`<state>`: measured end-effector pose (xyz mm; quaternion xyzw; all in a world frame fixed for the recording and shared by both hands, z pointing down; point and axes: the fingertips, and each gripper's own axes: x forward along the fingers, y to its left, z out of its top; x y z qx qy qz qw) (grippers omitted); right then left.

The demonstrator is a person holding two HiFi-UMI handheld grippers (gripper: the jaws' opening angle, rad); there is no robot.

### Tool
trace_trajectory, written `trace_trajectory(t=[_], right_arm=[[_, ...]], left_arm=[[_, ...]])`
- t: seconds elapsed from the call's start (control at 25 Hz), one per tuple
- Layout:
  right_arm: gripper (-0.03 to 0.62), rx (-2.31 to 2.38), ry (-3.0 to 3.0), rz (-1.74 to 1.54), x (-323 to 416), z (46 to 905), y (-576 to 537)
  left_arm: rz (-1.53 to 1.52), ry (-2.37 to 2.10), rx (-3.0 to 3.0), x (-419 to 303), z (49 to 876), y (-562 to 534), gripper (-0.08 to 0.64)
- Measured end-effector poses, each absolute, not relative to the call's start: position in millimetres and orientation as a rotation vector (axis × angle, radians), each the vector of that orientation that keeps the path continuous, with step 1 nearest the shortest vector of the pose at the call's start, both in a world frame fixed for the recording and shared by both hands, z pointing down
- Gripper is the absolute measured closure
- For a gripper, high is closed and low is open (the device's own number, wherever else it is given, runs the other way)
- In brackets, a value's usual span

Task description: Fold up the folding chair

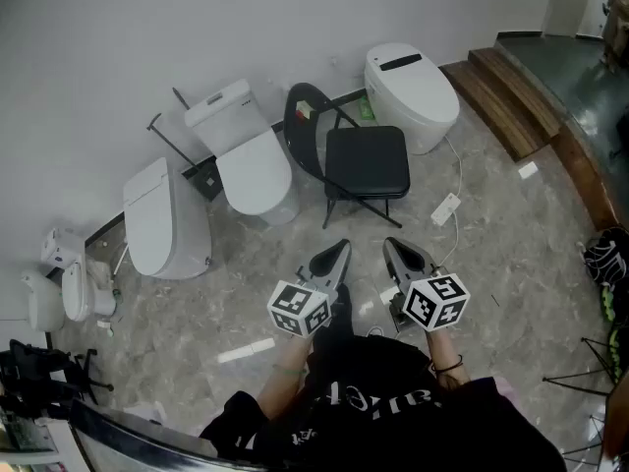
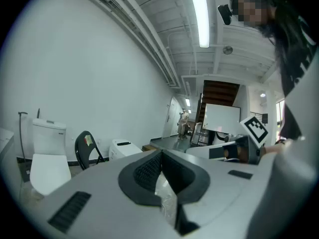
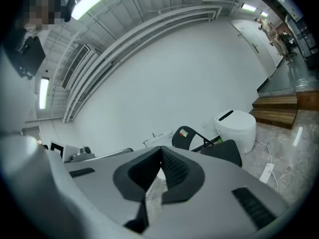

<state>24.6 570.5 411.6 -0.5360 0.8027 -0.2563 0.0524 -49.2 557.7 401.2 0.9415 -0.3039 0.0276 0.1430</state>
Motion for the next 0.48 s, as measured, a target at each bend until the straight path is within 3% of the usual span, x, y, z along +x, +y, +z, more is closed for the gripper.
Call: trace_trajectory(t=[0.48], right_arm=[[0.580, -1.605, 2.396, -0.852, -8.6, 418.0, 422.8]], left_arm=[[0.104, -0.811, 2.685, -73.3, 411.6, 402.3, 0.557]])
